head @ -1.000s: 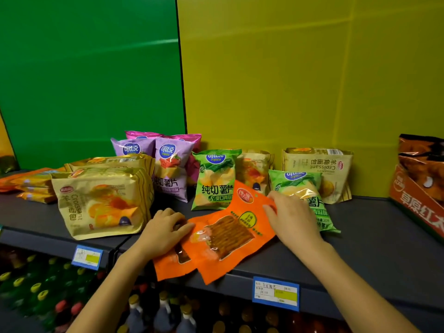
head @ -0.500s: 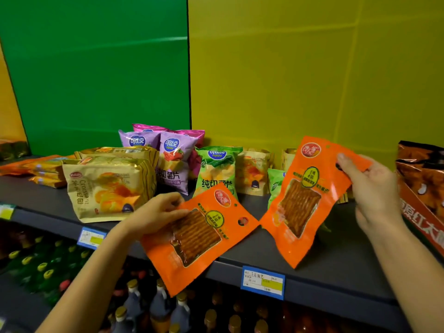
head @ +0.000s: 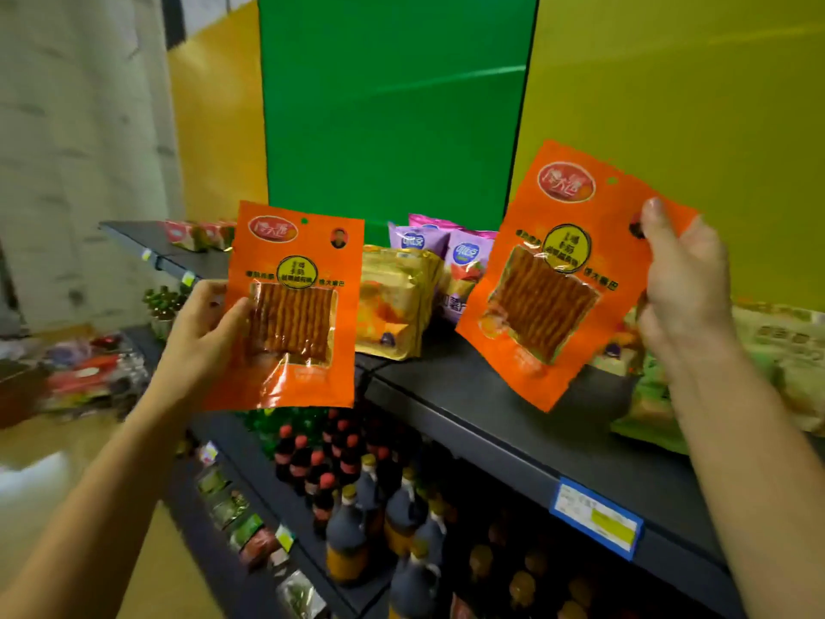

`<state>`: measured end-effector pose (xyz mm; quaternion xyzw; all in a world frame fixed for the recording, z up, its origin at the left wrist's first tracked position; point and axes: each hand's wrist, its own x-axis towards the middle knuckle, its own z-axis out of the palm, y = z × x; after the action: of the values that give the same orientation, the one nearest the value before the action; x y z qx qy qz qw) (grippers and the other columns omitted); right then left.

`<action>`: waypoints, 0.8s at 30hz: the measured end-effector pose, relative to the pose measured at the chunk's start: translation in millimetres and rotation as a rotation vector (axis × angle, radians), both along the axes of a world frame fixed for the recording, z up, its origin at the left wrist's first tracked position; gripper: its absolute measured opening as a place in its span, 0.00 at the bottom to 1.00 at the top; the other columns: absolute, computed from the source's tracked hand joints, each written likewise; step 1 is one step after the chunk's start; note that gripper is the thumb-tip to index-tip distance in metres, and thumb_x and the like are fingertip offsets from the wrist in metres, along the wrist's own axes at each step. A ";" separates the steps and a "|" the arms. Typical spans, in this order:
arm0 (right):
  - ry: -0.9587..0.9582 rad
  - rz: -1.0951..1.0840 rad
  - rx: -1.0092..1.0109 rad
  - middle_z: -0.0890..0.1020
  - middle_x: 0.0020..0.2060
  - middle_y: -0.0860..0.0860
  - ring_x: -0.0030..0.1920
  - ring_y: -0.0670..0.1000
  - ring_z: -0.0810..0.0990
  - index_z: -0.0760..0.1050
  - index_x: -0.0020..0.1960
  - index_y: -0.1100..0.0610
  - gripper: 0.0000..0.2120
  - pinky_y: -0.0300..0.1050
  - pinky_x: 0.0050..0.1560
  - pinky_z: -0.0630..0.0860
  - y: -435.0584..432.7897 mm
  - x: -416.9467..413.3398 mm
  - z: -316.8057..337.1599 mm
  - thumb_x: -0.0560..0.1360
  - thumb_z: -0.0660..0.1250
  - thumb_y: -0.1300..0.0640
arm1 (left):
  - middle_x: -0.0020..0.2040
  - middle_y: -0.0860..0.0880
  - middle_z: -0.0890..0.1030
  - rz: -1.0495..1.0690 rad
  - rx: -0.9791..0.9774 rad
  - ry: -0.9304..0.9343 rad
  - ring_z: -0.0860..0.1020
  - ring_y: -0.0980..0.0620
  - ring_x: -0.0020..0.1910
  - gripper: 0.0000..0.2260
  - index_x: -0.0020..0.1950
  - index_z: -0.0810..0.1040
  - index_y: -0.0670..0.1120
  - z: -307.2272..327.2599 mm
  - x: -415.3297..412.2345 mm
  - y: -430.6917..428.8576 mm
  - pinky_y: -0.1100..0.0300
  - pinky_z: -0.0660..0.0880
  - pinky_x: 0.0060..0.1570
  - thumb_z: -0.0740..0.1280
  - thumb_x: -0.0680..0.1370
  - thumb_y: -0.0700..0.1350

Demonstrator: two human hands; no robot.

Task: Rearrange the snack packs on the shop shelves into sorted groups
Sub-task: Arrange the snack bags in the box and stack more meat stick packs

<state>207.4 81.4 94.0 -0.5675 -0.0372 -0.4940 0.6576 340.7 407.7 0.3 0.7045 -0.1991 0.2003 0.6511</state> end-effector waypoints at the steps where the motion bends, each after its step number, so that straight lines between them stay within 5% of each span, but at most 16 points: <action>1: 0.027 0.050 0.010 0.82 0.28 0.39 0.32 0.36 0.79 0.71 0.40 0.53 0.11 0.35 0.39 0.78 12.7 10.3 -0.1 0.80 0.56 0.59 | 0.46 0.42 0.77 0.047 0.000 0.005 0.77 0.46 0.37 0.08 0.44 0.71 0.58 -5.1 1.1 15.9 0.47 0.77 0.39 0.60 0.79 0.45; 7: 0.293 0.350 0.099 0.82 0.29 0.46 0.27 0.42 0.80 0.71 0.40 0.54 0.10 0.38 0.31 0.79 103.7 89.4 -30.3 0.80 0.57 0.58 | 0.47 0.46 0.78 0.235 -0.014 0.061 0.76 0.43 0.44 0.07 0.46 0.73 0.59 -33.4 18.5 111.9 0.35 0.74 0.51 0.60 0.79 0.46; 12: 0.406 0.523 0.158 0.83 0.24 0.44 0.26 0.41 0.81 0.72 0.42 0.55 0.09 0.38 0.28 0.79 186.9 161.9 -71.8 0.80 0.57 0.59 | 0.44 0.49 0.80 0.311 -0.061 0.130 0.77 0.46 0.43 0.08 0.47 0.77 0.54 -54.9 54.0 189.4 0.36 0.73 0.55 0.60 0.79 0.43; 15: 0.463 0.538 0.175 0.83 0.24 0.45 0.26 0.42 0.82 0.73 0.42 0.54 0.09 0.38 0.28 0.79 231.4 207.2 -89.5 0.80 0.57 0.58 | 0.49 0.41 0.80 0.359 -0.030 0.150 0.77 0.46 0.43 0.08 0.47 0.76 0.53 -59.6 87.1 231.7 0.44 0.76 0.49 0.59 0.79 0.42; 18: 0.513 0.491 0.208 0.83 0.31 0.49 0.27 0.44 0.81 0.72 0.42 0.53 0.09 0.40 0.29 0.79 273.2 251.3 -94.4 0.80 0.58 0.57 | 0.49 0.44 0.79 0.379 -0.008 0.133 0.76 0.55 0.40 0.09 0.57 0.75 0.45 -57.4 122.0 266.4 0.61 0.71 0.40 0.58 0.80 0.41; 24: 0.511 0.470 0.244 0.81 0.40 0.51 0.37 0.48 0.81 0.73 0.52 0.55 0.06 0.46 0.40 0.78 330.9 341.5 -88.8 0.80 0.58 0.56 | 0.45 0.51 0.78 0.324 0.004 0.156 0.77 0.52 0.42 0.07 0.56 0.72 0.47 -44.5 200.0 316.4 0.60 0.73 0.41 0.57 0.80 0.42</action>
<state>548.9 412.3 5.2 -0.5658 0.0580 -0.1727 0.8041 540.7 724.1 -44.3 0.7421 -0.0322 0.2467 0.6224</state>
